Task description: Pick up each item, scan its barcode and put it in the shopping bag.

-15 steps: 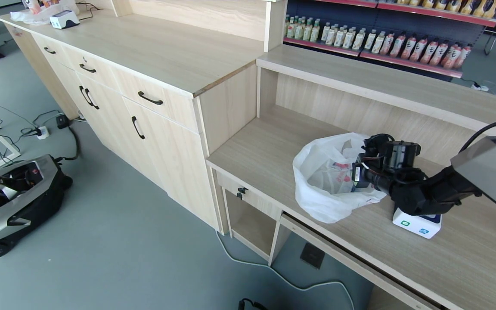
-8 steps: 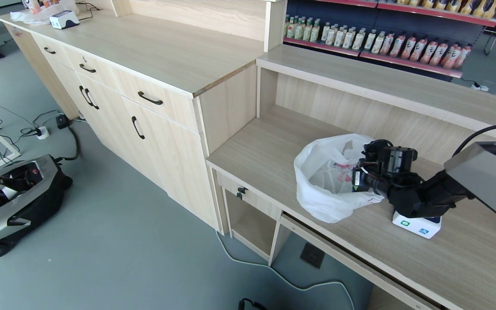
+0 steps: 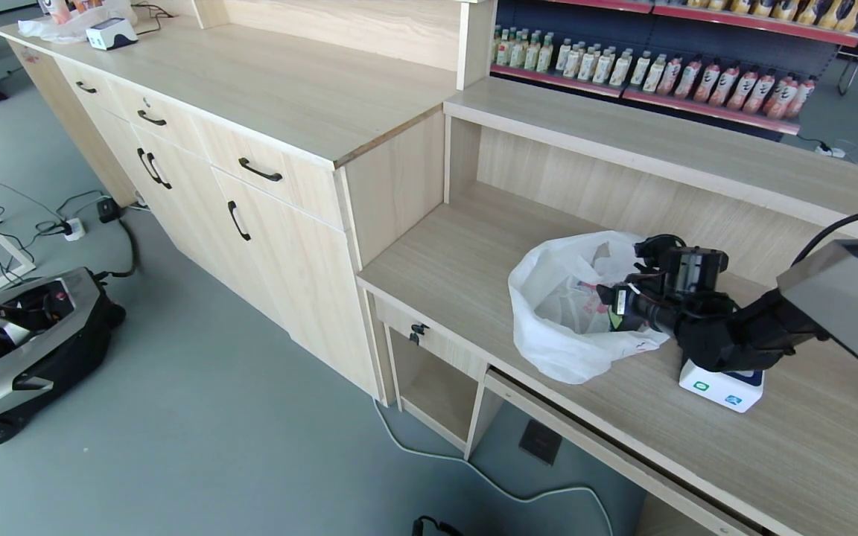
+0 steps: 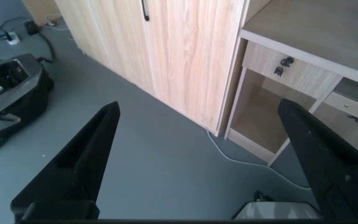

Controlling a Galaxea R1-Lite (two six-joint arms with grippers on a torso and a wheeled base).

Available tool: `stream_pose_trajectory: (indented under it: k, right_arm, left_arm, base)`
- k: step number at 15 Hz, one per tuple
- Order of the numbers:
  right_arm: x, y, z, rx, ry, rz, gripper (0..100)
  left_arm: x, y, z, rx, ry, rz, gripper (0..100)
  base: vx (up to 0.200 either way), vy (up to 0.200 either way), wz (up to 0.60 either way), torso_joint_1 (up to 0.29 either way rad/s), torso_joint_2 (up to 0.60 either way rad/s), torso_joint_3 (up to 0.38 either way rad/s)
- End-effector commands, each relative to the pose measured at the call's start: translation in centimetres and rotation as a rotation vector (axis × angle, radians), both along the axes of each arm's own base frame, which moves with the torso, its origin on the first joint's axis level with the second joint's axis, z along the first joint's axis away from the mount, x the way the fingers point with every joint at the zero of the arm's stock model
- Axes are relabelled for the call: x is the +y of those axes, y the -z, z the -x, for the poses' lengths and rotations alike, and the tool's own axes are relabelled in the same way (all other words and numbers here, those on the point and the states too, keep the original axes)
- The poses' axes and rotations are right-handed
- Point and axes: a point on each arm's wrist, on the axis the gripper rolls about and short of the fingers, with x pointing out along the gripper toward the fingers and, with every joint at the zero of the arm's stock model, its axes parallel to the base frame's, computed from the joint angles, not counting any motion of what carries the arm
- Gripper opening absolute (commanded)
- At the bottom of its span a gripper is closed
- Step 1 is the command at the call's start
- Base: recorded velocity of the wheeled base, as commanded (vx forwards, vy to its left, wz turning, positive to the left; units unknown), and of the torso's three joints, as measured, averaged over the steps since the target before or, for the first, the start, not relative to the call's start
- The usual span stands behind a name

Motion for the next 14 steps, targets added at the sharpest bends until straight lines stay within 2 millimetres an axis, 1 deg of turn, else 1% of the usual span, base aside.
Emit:
stream_pose_trajectory:
  k: [1, 2, 3, 4, 5, 6, 8, 9, 10, 11, 13, 14]
  right_arm:
    - [0.0, -6.2, 3.4, -0.089, -0.027, -0.006, 100]
    - [-0.4, -8.8, 6.3, -0.102, -0.022, 0.000, 100]
    - [-0.5, -9.6, 7.8, -0.093, -0.020, 0.002, 100]
    - [-1.8, -12.1, 13.2, -0.076, 0.010, 0.020, 100]
    - [-2.7, -12.9, 16.9, -0.085, 0.038, 0.038, 100]
    - [-3.4, -13.4, 20.0, -0.100, 0.065, 0.050, 100]
    - [-5.2, -14.4, 24.9, -0.092, 0.157, 0.074, 100]
    - [-6.2, -14.6, 26.7, -0.028, 0.223, 0.124, 100]
    - [-7.2, -14.6, 28.1, 0.022, 0.298, 0.166, 100]
    - [-8.3, -14.4, 29.1, 0.060, 0.368, 0.162, 100]
    - [-9.9, -13.3, 30.2, 0.189, 0.509, 0.155, 100]
    - [-10.2, -13.0, 30.5, 0.230, 0.569, 0.161, 100]
  left_arm:
    - [0.0, 0.0, 0.0, -0.002, 0.000, 0.000, 100]
    - [0.0, 0.0, 0.0, -0.002, 0.000, 0.000, 100]
    - [0.0, 0.0, 0.0, -0.002, 0.000, 0.000, 100]
    - [0.0, 0.0, 0.0, 0.000, 0.000, 0.000, 100]
    - [0.0, 0.0, 0.0, 0.000, 0.000, 0.000, 100]
    - [0.0, 0.0, 0.0, -0.002, 0.000, 0.000, 100]
    - [0.0, 0.0, 0.0, -0.002, 0.000, 0.000, 100]
    - [0.0, 0.0, 0.0, 0.000, 0.000, 0.000, 100]
    - [0.0, 0.0, 0.0, -0.002, 0.000, 0.000, 100]
    - [0.0, 0.0, 0.0, -0.002, 0.001, 0.000, 100]
    - [0.0, 0.0, 0.0, -0.002, 0.000, 0.000, 100]
    - [0.0, 0.0, 0.0, 0.000, 0.000, 0.000, 100]
  base:
    - [0.000, 0.000, 0.00, 0.000, 0.00, 0.000]
    - [0.000, 0.000, 0.00, 0.000, 0.00, 0.000]
    - [0.000, 0.000, 0.00, 0.000, 0.00, 0.000]
    - [0.000, 0.000, 0.00, 0.000, 0.00, 0.000]
    - [0.000, 0.000, 0.00, 0.000, 0.00, 0.000]
    - [0.000, 0.000, 0.00, 0.000, 0.00, 0.000]
    - [0.000, 0.000, 0.00, 0.000, 0.00, 0.000]
    - [0.000, 0.000, 0.00, 0.000, 0.00, 0.000]
    - [0.000, 0.000, -0.60, -0.002, 0.00, 0.002]
    - [0.000, 0.000, -0.60, -0.002, 0.00, 0.002]
    - [0.000, 0.000, -0.60, 0.000, 0.00, 0.002]
    - [0.000, 0.000, -0.60, 0.002, 0.00, 0.002]
